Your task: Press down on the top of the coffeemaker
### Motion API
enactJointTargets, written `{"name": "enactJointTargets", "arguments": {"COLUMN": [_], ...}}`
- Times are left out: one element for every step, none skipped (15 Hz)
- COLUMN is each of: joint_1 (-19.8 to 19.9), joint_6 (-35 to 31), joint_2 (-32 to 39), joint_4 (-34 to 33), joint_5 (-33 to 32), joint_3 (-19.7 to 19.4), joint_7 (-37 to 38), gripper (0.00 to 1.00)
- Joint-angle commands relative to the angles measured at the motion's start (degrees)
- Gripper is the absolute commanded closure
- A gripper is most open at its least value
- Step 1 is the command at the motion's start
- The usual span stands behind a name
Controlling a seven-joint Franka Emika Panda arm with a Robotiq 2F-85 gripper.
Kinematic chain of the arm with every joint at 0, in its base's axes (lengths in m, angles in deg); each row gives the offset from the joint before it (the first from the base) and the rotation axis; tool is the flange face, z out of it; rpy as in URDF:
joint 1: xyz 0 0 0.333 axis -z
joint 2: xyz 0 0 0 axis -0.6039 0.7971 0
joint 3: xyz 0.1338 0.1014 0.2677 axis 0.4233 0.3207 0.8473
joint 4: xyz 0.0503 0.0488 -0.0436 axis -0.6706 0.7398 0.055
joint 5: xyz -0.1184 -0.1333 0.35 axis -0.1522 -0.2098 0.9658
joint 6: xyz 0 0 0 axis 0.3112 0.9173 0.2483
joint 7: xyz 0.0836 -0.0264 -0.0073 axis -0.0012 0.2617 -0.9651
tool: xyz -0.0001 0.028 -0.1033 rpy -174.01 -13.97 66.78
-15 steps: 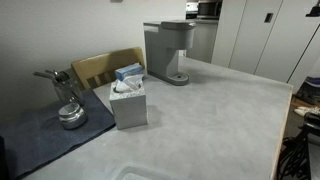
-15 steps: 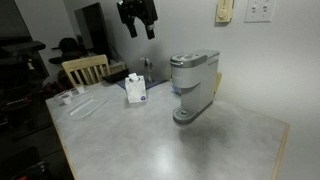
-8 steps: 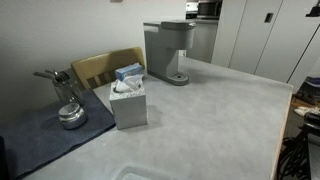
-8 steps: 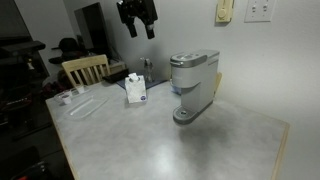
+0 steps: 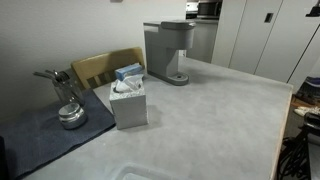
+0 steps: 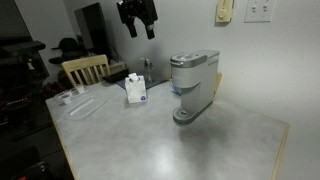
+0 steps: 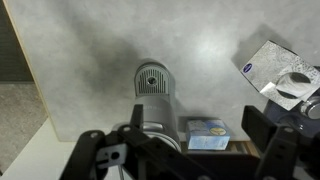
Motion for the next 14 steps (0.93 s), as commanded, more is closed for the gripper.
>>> {"name": "enactJointTargets", "arguments": {"joint_1": [0.9, 0.9, 0.9, 0.9, 0.9, 0.9, 0.9, 0.9, 0.9, 0.9, 0.8, 0.8, 0.8, 0.8], "joint_6": [2.1, 2.1, 2.1, 2.1, 2.1, 2.1, 2.1, 2.1, 2.1, 2.1, 0.2, 0.2, 0.2, 0.2], "joint_2": [1.5, 1.5, 1.5, 1.5, 1.5, 1.5, 1.5, 1.5, 1.5, 1.5, 0.0, 0.0, 0.0, 0.0], "joint_4": [-2.0, -2.0, -2.0, -2.0, -2.0, -2.0, -2.0, -2.0, -2.0, -2.0, -0.1, -0.1, -0.1, -0.1], "joint_5": [1.3, 1.3, 1.3, 1.3, 1.3, 1.3, 1.3, 1.3, 1.3, 1.3, 0.1, 0.1, 0.1, 0.1], "joint_3": [0.2, 0.2, 0.2, 0.2, 0.2, 0.2, 0.2, 0.2, 0.2, 0.2, 0.7, 0.7, 0.7, 0.7], "joint_7": [-1.9, -1.9, -1.9, -1.9, -1.9, -1.9, -1.9, -1.9, -1.9, -1.9, -0.1, -0.1, -0.1, -0.1], "gripper": [0.00, 0.00, 0.00, 0.00, 0.00, 0.00, 0.00, 0.00, 0.00, 0.00, 0.00, 0.00, 0.00, 0.00]}}
